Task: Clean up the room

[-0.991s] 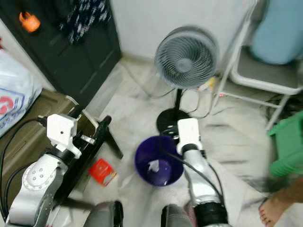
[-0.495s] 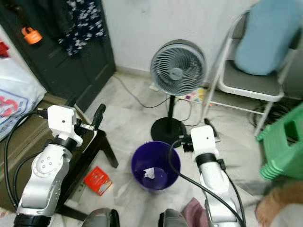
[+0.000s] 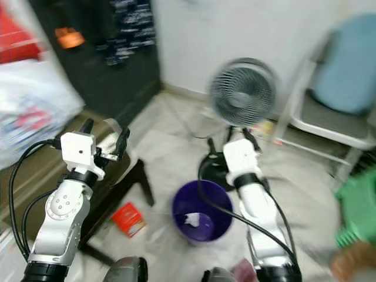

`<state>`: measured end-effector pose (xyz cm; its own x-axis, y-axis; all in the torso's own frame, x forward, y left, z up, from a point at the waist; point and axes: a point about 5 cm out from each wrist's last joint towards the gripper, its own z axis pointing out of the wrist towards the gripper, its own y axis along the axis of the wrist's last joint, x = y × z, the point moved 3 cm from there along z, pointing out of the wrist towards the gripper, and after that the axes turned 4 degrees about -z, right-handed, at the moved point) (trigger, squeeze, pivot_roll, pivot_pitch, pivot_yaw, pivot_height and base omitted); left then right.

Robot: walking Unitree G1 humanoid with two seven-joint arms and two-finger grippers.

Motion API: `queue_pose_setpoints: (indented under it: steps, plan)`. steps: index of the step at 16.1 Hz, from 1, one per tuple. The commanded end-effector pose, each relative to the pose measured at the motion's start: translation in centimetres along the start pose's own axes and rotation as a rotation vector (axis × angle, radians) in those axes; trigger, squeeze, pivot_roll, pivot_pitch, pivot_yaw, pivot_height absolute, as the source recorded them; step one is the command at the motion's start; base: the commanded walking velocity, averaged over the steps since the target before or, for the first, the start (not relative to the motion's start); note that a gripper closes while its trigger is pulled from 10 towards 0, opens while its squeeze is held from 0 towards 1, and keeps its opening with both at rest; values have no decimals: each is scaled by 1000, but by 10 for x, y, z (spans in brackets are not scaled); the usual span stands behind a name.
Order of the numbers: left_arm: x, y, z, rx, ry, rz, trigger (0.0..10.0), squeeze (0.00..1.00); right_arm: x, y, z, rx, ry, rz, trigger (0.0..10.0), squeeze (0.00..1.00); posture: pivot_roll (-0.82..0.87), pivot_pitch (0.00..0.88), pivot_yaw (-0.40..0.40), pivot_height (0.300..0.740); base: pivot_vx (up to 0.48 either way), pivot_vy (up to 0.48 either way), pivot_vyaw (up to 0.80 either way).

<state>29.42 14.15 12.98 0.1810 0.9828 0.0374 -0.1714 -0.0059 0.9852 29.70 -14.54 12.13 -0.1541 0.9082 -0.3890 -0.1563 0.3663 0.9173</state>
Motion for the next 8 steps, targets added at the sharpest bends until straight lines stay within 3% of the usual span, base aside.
queue_pose_setpoints:
  steps: [1, 8]
  plan:
    - [3, -2, 3, -2, 15, 7, 10000, 0, -1, 7, 3, -22, -2, -8, 10000, 0, -87, 0, 54, 740, 0, 0, 794]
    - [11, 0, 10, -28, 96, 30, 10000, 0, -2, 7, 15, -36, 13, -1, 10000, 0, -73, 0, 37, 740, 0, 0, 800]
